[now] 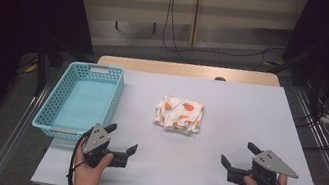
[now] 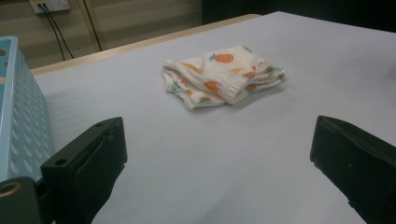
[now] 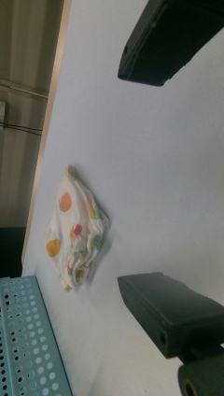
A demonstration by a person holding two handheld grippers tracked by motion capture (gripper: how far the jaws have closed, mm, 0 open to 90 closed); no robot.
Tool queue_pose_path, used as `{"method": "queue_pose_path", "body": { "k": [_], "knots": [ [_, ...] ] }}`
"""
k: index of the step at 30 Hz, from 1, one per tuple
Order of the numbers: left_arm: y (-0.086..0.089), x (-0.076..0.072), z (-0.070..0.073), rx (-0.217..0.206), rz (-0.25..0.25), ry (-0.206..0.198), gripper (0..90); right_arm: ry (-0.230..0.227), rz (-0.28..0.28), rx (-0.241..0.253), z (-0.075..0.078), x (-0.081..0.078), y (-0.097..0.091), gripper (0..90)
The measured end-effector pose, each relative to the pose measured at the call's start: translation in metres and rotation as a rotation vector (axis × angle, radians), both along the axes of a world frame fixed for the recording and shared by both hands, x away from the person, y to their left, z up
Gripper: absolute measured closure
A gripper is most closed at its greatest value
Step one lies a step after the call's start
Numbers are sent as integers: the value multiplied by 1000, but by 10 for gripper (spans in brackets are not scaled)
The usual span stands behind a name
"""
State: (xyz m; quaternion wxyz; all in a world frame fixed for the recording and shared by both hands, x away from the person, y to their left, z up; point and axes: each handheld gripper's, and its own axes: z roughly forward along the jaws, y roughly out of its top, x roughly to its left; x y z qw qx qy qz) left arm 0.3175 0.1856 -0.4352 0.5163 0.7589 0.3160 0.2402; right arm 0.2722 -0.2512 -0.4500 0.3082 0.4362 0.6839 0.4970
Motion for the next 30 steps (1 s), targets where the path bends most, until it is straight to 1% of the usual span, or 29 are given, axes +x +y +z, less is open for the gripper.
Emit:
{"method": "queue_pose_path", "body": {
  "k": [3,4,5,6,7,8,10,11,12,13,14,16,20,22,24,26,28,29,30],
  "knots": [
    [1,1,0,6,-4,1,38,3,8,-1,0,1,2,22],
    [1,1,-1,7,-3,3,38,10,18,-4,-1,2,4,21],
    [1,1,-1,8,-5,9,38,10,18,-4,-1,2,4,21],
    [0,0,-2,15,-7,16,38,13,30,-4,-1,3,5,21],
    [0,0,-2,15,-7,16,38,13,32,-6,-1,4,6,20],
    [1,0,-3,24,-17,21,38,15,31,-9,-1,4,7,21],
    [1,-1,-3,21,-15,25,39,15,33,-12,-2,5,7,19],
    [1,-1,-3,28,-15,24,39,16,36,-7,-1,6,8,17],
    [2,-1,-3,25,-14,24,39,14,49,-3,-1,8,10,13],
    [3,-2,-4,32,-9,24,39,16,56,-6,-1,10,12,14],
    [3,-2,-4,32,-9,24,39,16,56,-6,-1,10,12,14],
    [4,-1,-6,40,3,33,39,32,92,-18,-1,19,20,43],
    [5,-1,-7,43,6,36,40,50,163,-23,-1,26,31,41],
    [5,-1,-6,46,7,33,39,49,178,-31,0,28,35,43],
    [5,-1,-7,50,9,44,39,55,195,-28,1,32,39,44],
    [5,-1,-7,55,8,46,39,62,211,-34,0,35,45,45],
    [4,0,-7,59,10,43,39,68,219,-33,0,36,48,45],
    [3,1,-6,56,10,40,39,76,236,-41,0,38,54,44],
    [3,1,-6,56,10,40,39,76,236,-41,0,38,54,44]
  ]
}}
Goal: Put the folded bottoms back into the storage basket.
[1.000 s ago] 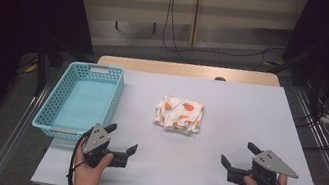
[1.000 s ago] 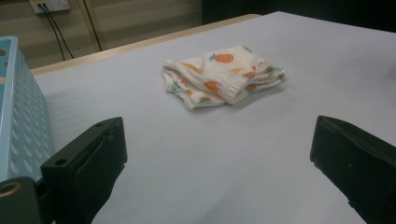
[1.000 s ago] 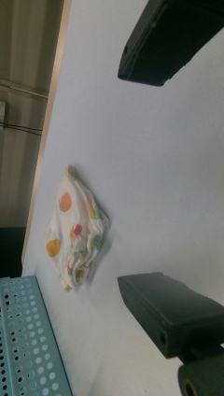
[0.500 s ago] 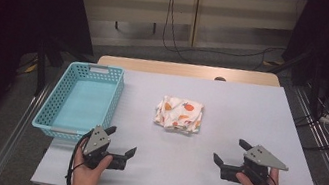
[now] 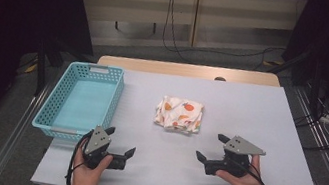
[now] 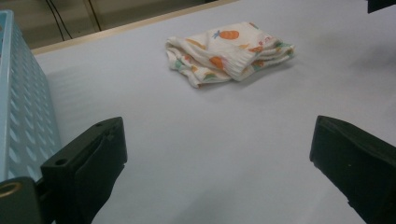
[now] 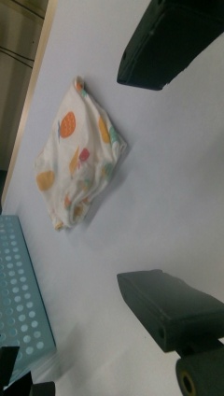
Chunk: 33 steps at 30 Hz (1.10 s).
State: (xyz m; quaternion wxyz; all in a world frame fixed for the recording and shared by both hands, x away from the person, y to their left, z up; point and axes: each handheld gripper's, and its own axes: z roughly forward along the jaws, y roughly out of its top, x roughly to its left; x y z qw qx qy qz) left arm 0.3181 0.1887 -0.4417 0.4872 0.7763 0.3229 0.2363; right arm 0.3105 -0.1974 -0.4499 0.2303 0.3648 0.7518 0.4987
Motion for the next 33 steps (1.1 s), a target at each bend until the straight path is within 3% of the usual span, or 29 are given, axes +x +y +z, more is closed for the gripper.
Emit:
{"method": "queue_pose_path", "body": {
  "k": [9,17,23,24,30,33],
  "knots": [
    [-8,0,4,-1,-52,5,39,34,57,-27,6,5,20,76],
    [-9,11,2,-13,-44,22,42,71,105,-81,10,20,32,87],
    [-8,15,2,-7,-48,33,42,116,146,-102,12,31,41,94],
    [-8,16,2,-16,-55,35,43,148,162,-108,12,38,43,94],
    [-10,18,0,-1,-62,39,41,171,166,-127,11,51,46,139],
    [-10,18,0,-5,-70,41,42,156,180,-145,13,54,47,166]
  ]
}}
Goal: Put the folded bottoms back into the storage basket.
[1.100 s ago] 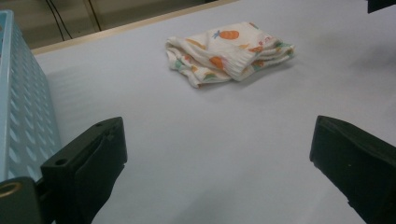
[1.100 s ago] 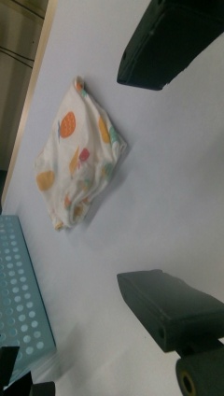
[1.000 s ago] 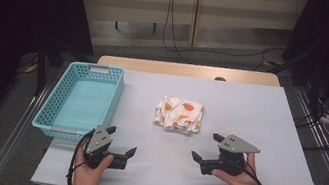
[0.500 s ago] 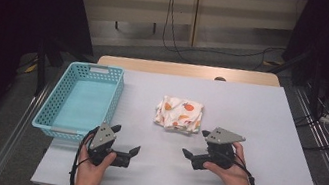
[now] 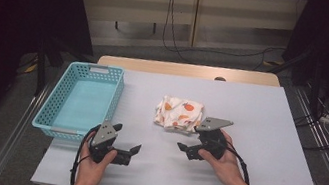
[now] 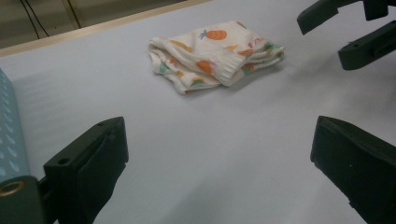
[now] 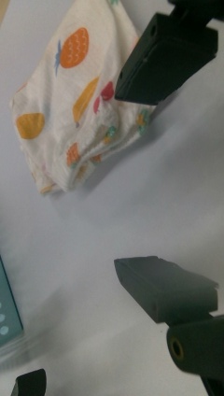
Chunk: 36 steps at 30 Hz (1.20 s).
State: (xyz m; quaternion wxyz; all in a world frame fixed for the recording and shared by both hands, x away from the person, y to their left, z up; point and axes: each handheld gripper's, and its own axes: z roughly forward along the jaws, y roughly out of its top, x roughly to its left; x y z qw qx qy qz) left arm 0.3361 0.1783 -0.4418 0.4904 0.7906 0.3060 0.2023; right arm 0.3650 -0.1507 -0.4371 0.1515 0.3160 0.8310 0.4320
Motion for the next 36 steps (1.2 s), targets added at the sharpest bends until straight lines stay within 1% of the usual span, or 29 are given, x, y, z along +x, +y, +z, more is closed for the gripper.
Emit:
{"method": "queue_pose_path", "body": {
  "k": [1,2,4,5,6,7,9,10,12,13,16,17,19,20,21,22,23,24,25,27,28,29,30,31,32,33,34,35,36],
  "knots": [
    [0,0,0,3,0,1,42,-9,9,7,1,2,0,164],
    [0,0,0,3,-2,3,42,5,22,4,2,6,3,170],
    [-1,0,0,1,-2,3,42,8,26,-5,1,9,5,177],
    [-1,-1,0,-5,0,5,43,12,33,-25,-1,14,10,187],
    [-1,0,0,1,-1,5,43,12,33,-25,-1,14,10,187],
    [-3,0,0,10,-6,-5,42,13,35,-42,-3,20,13,202],
    [-4,0,1,8,-5,-8,43,12,35,-55,-4,23,14,215],
    [-6,0,1,3,-8,-8,43,23,35,-59,-6,29,14,239],
    [-7,0,1,6,-17,-7,43,20,34,-65,-6,31,14,263],
    [-11,2,0,15,-21,-7,43,23,42,-68,-6,35,14,332],
    [-14,4,0,11,-21,0,44,10,45,-77,-4,38,16,348],
    [-17,6,1,9,-12,0,44,7,48,-78,-3,39,17,360],
    [-19,8,2,15,-10,-8,46,2,47,-77,-2,41,18,367],
    [-21,11,3,18,-25,-8,47,5,50,-95,2,45,21,363],
    [-21,11,3,18,-25,-8,47,5,50,-95,2,45,21,363],
    [-21,13,4,20,-23,-7,47,24,54,-93,3,52,23,341],
    [-21,17,3,21,-12,8,48,28,54,-110,2,55,25,341],
    [-21,17,3,21,-12,8,51,28,54,-110,2,55,25,341],
    [-21,19,3,15,-5,14,51,50,67,-117,-3,61,27,340],
    [-22,23,3,15,3,12,52,57,67,-132,-7,64,31,337],
    [-23,25,4,18,4,22,52,58,66,-138,-8,66,32,338],
    [-25,28,5,15,-3,55,52,58,66,-138,-8,66,32,338],
    [-27,31,5,-2,-14,94,56,63,73,-139,-7,68,37,346],
    [-31,33,6,-16,3,88,56,59,84,-142,-6,69,39,361],
    [-31,33,6,-16,3,88,59,54,92,-157,-5,70,40,379],
    [-33,35,7,12,-6,54,60,55,94,-167,-4,71,41,409],
    [-33,35,7,12,-6,54,60,55,94,-167,-4,71,41,409],
    [-33,39,6,26,1,41,60,66,103,-175,-5,74,41,445],
    [-33,41,6,22,4,48,60,68,104,-192,-6,75,40,456]
  ]
}}
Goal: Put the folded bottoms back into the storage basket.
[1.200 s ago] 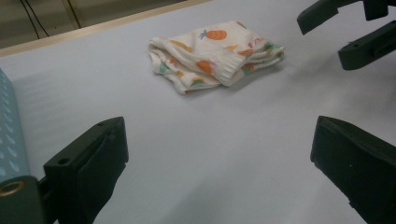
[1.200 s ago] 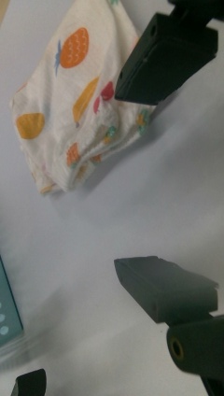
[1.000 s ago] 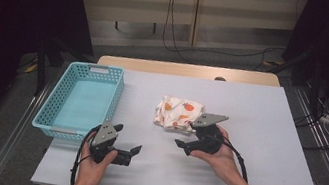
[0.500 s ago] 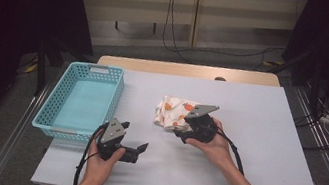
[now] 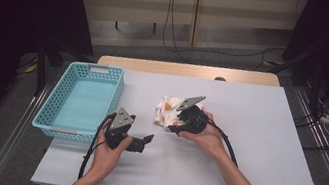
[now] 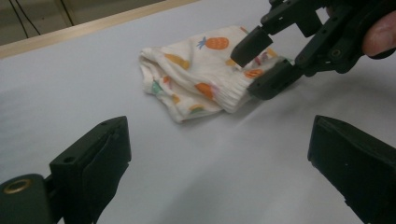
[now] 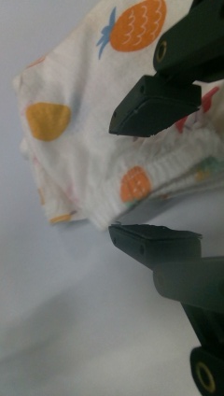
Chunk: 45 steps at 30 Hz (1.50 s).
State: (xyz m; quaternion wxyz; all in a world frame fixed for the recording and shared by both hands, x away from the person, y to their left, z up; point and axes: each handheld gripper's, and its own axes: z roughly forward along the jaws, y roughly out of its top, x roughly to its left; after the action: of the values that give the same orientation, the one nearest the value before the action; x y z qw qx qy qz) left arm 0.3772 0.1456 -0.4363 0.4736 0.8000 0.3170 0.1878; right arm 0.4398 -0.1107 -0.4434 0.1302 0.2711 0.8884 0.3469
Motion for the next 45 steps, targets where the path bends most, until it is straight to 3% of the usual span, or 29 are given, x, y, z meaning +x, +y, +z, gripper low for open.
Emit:
{"method": "queue_pose_path", "body": {
  "k": [7,8,10,11,14,16,19,20,23,25,27,30,34,36,39,42,45],
  "knots": [
    [-2,12,0,8,-2,10,74,28,14,-37,-9,4,3,471],
    [-2,15,1,4,-1,19,82,16,18,-55,-11,4,5,490],
    [-2,16,1,7,-4,21,82,19,17,-46,-11,5,3,523],
    [-3,21,2,14,-6,35,81,18,20,-40,-12,8,-2,601],
    [-3,25,3,14,1,34,81,19,21,-39,-11,9,-5,642],
    [-5,28,4,7,3,29,82,11,39,-64,-11,9,-3,646],
    [-7,34,5,25,10,18,81,2,53,-54,-12,9,-5,647],
    [-9,40,4,24,2,32,81,0,46,-44,-12,9,-6,646],
    [-10,45,2,31,14,23,81,-12,52,-42,-13,8,-7,646],
    [-11,50,-1,37,20,38,81,-15,61,-61,-12,8,-5,650],
    [-13,55,-3,38,17,61,81,-18,73,-43,-13,9,-7,695],
    [-18,63,-3,37,26,41,81,-44,79,-63,-13,9,-7,748],
    [-22,73,-1,12,40,65,75,-60,63,-77,-13,7,-5,788],
    [-23,80,0,31,51,48,75,-64,63,-80,-12,6,-5,794],
    [-25,84,1,43,47,43,75,-32,55,-49,-12,8,-8,798],
    [-30,88,1,38,42,66,74,-22,55,-37,-11,8,-10,801],
    [-35,92,2,49,29,47,73,-24,59,-45,-10,6,-10,802]
  ]
}}
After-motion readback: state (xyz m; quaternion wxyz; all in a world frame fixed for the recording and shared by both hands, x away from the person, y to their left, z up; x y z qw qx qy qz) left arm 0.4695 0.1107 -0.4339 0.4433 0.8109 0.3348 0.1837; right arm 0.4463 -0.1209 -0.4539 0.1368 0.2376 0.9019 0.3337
